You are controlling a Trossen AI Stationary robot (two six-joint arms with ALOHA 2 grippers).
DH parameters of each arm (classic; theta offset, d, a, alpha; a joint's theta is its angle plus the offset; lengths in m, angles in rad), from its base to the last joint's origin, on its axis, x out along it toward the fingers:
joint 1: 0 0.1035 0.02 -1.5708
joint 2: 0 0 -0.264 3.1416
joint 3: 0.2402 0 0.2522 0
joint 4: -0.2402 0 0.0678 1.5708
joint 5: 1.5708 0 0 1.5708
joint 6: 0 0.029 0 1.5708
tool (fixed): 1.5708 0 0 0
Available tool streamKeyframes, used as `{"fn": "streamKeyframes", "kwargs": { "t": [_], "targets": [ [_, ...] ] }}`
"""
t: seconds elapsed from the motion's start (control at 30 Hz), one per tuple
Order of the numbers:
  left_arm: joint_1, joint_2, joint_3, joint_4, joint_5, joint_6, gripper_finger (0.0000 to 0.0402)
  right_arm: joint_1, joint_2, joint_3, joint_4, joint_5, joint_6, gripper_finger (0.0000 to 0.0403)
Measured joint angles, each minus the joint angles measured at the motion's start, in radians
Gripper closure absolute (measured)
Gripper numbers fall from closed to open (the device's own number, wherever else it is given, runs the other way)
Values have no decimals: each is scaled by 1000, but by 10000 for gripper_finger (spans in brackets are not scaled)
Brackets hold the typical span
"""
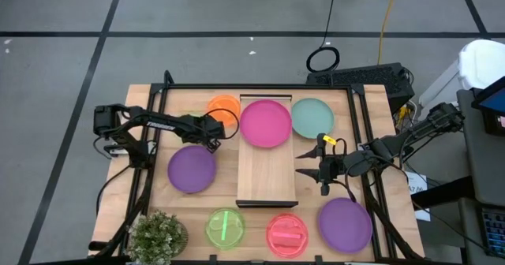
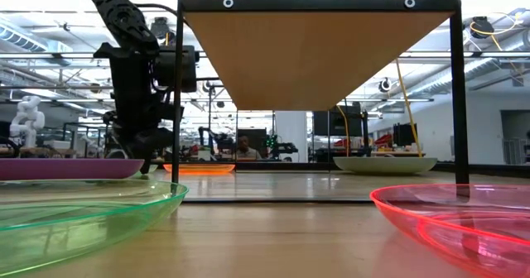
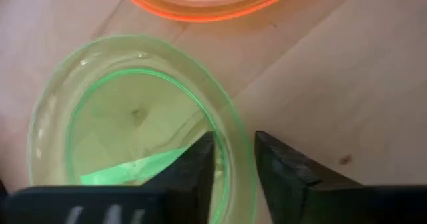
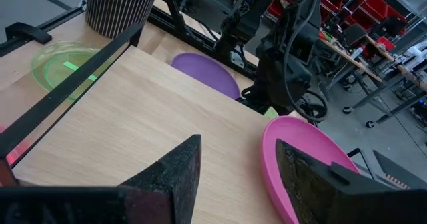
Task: Place and stack plates onto a shelf
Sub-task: Put the transparent green plate on the shelf
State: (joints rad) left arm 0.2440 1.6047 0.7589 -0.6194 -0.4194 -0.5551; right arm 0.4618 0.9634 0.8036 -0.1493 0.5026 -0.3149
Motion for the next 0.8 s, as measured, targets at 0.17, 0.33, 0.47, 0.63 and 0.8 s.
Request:
{"fn": "streamKeyframes", "kwargs": {
  "t": [0.17, 0.33, 0.47, 0.63, 0.8],
  "targets": [
    [0, 1, 0, 0, 0, 6, 354, 0, 0, 0, 0, 0, 0, 229],
    [0, 1, 0, 1, -10, 8, 393, 0, 0, 0, 0, -1, 0, 229],
    [0, 0, 0, -1, -19, 8, 396, 0, 0, 0, 0, -1, 0, 229],
    [0, -15, 0, -43, -20, 8, 397, 0, 0, 0, 0, -1, -1, 229],
    [-2, -97, 0, -81, -20, 11, 398, 0, 0, 0, -1, -1, -2, 229]
  ]
}}
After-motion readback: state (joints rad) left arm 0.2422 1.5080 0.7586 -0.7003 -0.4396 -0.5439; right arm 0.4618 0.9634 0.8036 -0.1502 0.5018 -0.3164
